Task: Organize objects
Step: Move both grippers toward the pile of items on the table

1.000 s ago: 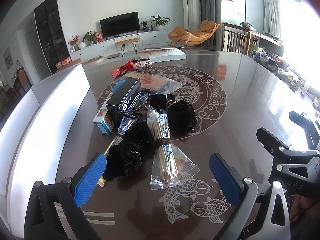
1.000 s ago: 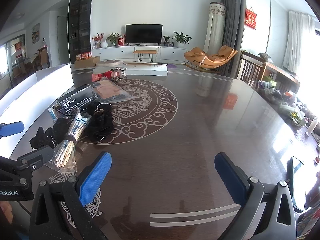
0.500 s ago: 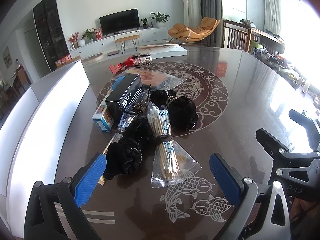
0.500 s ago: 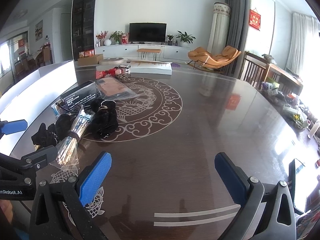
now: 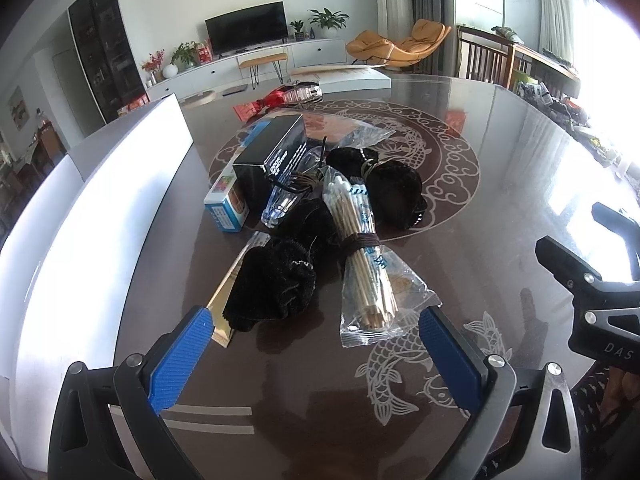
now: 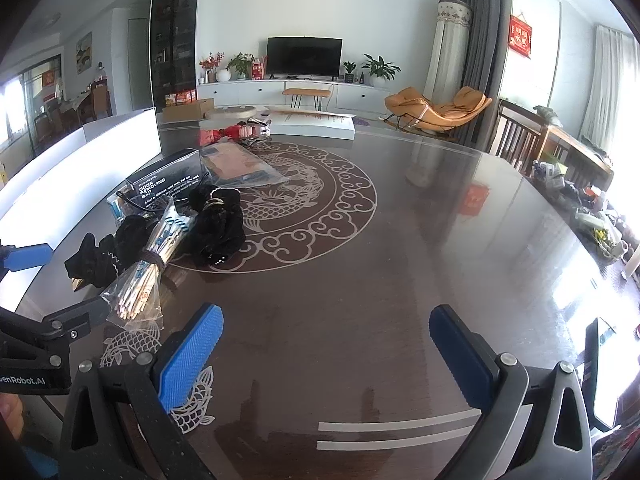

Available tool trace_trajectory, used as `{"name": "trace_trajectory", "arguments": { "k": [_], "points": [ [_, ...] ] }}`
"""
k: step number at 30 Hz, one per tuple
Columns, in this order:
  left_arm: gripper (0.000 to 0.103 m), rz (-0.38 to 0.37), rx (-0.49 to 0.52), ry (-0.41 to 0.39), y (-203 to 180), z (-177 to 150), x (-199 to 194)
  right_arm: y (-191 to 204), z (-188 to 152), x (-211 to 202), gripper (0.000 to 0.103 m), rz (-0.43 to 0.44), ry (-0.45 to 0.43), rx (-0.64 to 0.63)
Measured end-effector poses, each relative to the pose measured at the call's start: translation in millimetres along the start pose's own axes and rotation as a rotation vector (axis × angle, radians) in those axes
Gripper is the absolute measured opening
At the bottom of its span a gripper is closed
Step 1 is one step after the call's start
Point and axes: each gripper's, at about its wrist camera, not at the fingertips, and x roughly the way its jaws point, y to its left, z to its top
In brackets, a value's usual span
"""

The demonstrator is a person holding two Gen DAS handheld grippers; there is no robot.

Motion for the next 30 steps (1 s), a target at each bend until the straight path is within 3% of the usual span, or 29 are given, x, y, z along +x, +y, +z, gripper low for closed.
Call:
{"name": "trace_trajectory", "arguments": {
  "k": [18, 30],
  "points": [
    [0.103, 0.018, 0.009, 0.031, 9, -11, 6, 16, -4, 5, 0.103, 0.043, 0.023, -0.060],
    [0.103, 0.036, -0.011, 0.066, 28, -21, 19, 16, -9, 20, 0.103, 0.077, 0.093, -0.033]
  ]
}}
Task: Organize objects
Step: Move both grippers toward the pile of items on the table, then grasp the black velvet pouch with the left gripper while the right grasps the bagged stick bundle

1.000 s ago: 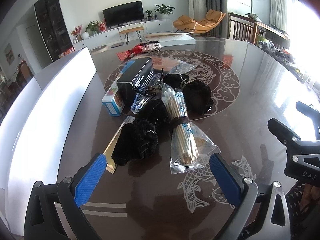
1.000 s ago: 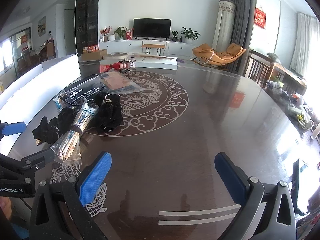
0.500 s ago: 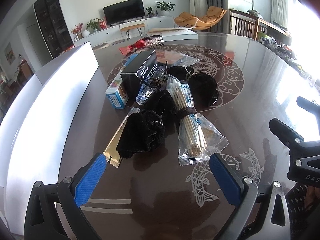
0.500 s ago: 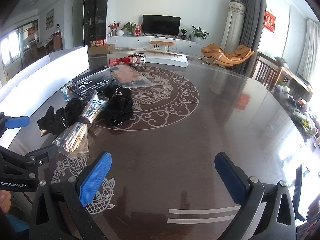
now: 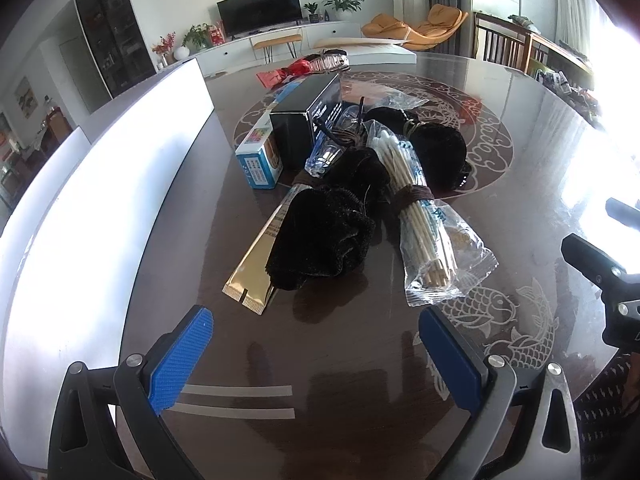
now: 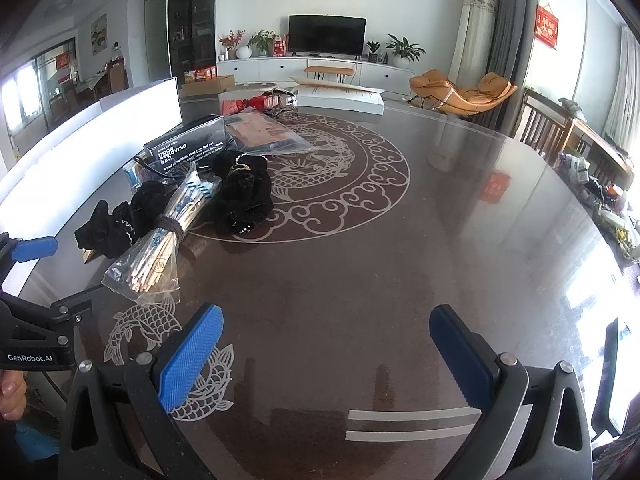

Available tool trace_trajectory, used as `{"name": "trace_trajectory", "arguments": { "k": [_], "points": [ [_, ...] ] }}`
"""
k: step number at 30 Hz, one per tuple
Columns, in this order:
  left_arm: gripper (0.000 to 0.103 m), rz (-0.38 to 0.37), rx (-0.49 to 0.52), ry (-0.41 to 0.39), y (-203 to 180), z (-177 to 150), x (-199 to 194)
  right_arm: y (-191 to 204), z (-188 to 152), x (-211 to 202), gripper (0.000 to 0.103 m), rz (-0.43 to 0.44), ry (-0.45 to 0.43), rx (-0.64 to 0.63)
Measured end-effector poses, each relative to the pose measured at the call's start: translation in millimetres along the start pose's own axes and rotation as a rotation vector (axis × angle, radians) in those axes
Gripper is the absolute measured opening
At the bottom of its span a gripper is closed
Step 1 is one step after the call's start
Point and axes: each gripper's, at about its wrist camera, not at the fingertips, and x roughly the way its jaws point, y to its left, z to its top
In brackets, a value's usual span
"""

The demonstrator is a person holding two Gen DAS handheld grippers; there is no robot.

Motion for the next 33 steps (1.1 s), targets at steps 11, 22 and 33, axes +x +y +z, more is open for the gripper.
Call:
{"name": "trace_trajectory", "arguments": {
  "k": [11, 22, 33],
  "points": [
    [0.103, 0.017, 0.002, 0.040, 6, -3, 14, 21, -7, 17, 0.103, 0.032, 0.074, -0.074],
    [0.103, -0.012, -0.006, 0.038, 5, 0, 18, 20, -12, 25, 0.103, 0.029, 0.119, -0.065],
    [0.103, -0.117, 0.005, 0.080, 8, 6, 27, 15, -13, 30, 0.103, 0.046, 0.137, -0.033]
  ]
}}
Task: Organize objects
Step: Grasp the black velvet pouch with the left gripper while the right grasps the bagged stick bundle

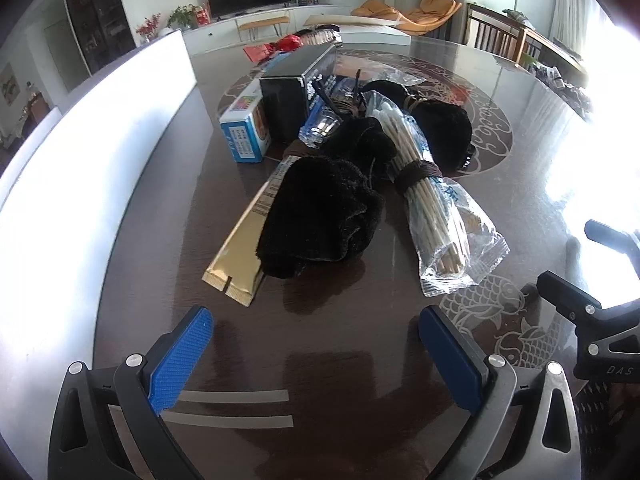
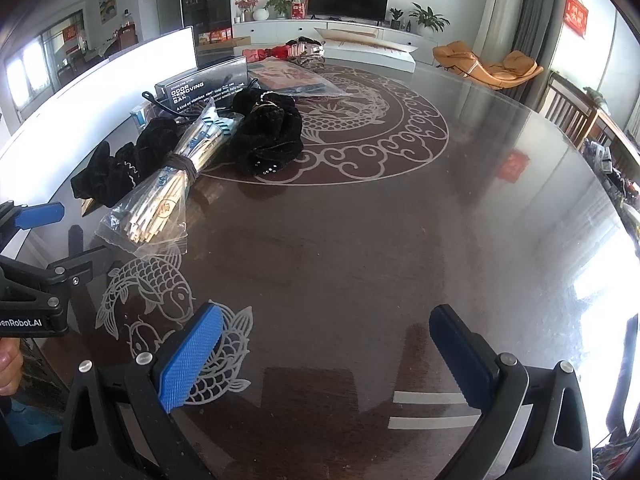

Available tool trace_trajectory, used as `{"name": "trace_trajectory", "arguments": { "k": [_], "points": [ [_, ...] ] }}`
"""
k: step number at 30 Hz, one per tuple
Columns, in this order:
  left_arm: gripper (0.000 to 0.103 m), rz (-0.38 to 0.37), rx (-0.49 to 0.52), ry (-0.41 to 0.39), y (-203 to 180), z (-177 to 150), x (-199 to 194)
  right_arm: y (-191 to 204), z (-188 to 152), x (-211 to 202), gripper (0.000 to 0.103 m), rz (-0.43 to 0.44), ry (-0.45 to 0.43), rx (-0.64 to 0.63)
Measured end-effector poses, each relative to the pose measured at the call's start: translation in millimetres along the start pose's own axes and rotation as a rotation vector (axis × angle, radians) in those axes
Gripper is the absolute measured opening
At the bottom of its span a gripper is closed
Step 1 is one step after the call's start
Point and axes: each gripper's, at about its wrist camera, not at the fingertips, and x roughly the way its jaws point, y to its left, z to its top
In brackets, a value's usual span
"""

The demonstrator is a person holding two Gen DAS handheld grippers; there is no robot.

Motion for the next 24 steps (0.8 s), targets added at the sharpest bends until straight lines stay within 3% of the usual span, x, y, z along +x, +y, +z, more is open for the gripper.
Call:
{"name": "trace_trajectory", "arguments": {
  "k": [1, 3, 14, 17, 24],
  "points": [
    [0.103, -0.044, 0.011, 0.015, 0, 3, 3, -1, 0, 1, 0.103, 0.004, 0.002, 0.006],
    [0.103, -0.055, 0.043, 0.015, -4, 9, 6, -3, 0, 2, 0.103, 0.021, 0.009, 0.025],
    [0.103, -0.066, 0.067, 0.019, -8, 75, 46, -6, -2, 3, 0.103, 0.022, -0.021, 0.040],
    [0.103, -0.073, 0.071, 0.029, -3, 69, 42, -6, -3, 4, 0.103, 0.021, -0.035, 0.043],
    [0.103, -0.071, 0.065, -0.054, 12, 32, 24, -6, -7, 1, 0.103, 0.021, -0.054, 0.045]
  ]
}}
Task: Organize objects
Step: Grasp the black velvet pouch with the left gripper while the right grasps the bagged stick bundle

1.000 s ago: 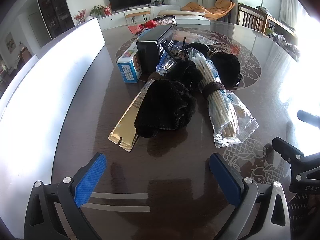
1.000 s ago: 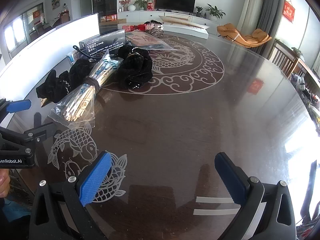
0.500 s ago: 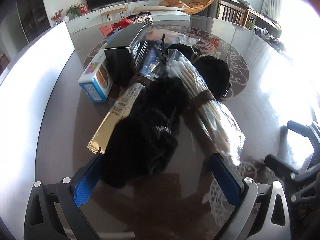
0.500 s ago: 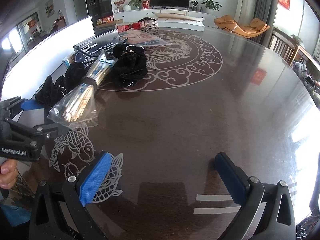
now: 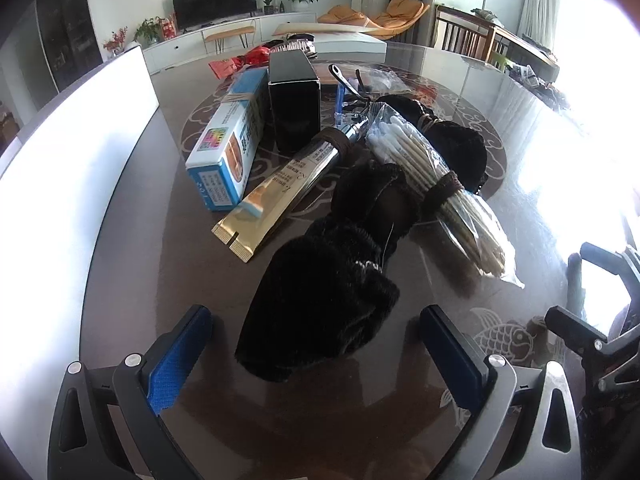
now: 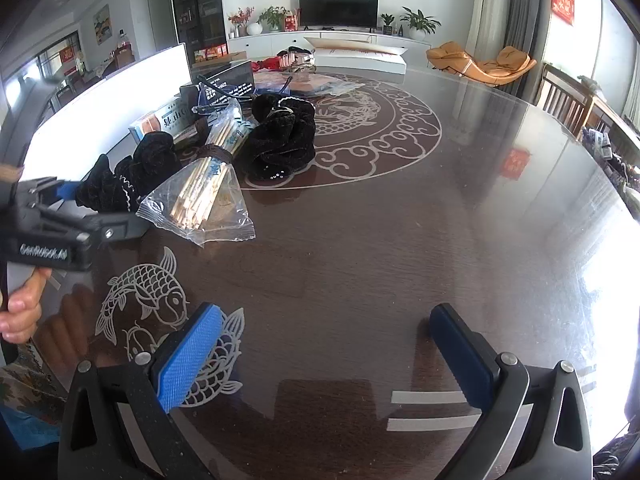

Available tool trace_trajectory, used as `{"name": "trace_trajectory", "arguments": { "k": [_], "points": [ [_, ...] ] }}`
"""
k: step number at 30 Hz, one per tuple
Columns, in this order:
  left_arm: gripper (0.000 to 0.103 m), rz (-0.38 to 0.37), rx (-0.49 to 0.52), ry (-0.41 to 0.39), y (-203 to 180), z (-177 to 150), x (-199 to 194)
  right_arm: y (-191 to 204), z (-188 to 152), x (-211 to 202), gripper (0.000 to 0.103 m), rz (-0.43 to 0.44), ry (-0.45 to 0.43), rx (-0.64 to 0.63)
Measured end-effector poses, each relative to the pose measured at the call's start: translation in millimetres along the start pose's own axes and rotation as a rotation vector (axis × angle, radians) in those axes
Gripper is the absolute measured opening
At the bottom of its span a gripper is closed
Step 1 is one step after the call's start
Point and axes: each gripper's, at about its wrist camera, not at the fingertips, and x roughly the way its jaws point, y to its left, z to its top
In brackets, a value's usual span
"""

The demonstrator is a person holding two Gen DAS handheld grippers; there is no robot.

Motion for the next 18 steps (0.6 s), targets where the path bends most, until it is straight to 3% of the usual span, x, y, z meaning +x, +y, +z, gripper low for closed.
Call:
{"name": "trace_trajectory", "arguments": {
  "k": [15, 18],
  "points": [
    [0.103, 0.014, -0.018, 0.001, -2.8, 1.2, 1.4, -1.5, -4.4, -2.7, 0.103, 0.014, -0.043, -0.024],
    [0.103, 0.002, -0.012, 0.077, 3.7, 0.2, -1.1, -6.2, 3.5, -0.5, 0.103, 0.012, 0.034, -0.022]
  ]
}}
